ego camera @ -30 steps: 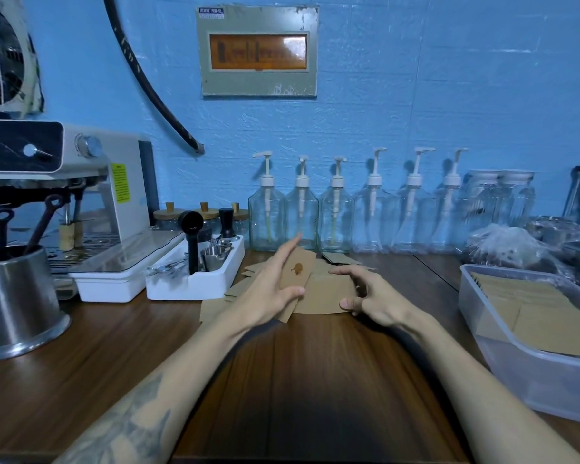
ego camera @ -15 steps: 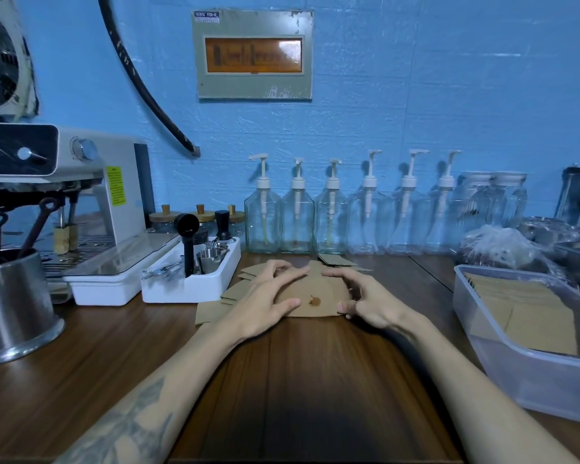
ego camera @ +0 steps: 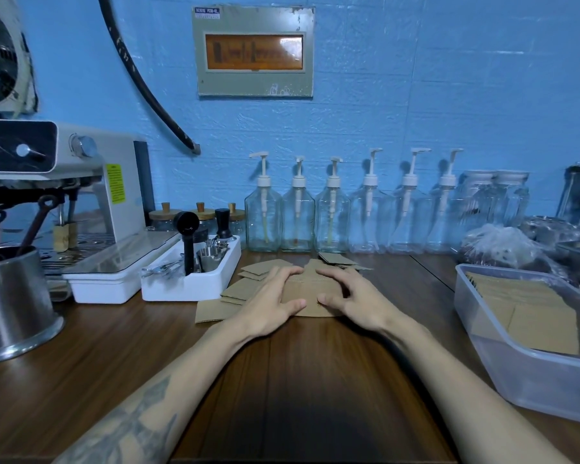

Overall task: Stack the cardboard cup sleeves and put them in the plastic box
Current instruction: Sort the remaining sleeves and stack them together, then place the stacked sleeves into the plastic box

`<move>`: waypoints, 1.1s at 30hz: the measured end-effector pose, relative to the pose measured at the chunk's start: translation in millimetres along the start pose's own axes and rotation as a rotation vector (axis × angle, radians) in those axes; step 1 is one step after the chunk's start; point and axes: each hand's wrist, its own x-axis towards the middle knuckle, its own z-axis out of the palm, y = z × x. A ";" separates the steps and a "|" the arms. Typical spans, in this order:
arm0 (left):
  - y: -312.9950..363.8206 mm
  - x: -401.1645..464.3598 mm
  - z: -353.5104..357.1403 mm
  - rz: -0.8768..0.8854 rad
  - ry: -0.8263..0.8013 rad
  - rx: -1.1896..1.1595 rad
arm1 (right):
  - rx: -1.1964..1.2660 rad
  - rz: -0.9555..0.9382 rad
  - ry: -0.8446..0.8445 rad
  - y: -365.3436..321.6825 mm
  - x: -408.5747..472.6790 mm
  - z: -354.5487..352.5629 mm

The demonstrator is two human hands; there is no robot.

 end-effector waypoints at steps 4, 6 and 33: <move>-5.5 2.2 -2.4 -0.046 0.031 -0.156 | -0.014 -0.010 0.010 -4.7 -2.4 0.9; -5.9 2.4 -0.1 -0.074 0.021 -0.206 | 0.051 0.002 -0.005 -7.8 -3.7 2.8; 0.3 -9.5 -13.4 -0.045 -0.069 -0.170 | -0.125 0.046 0.042 -31.5 -15.5 -5.5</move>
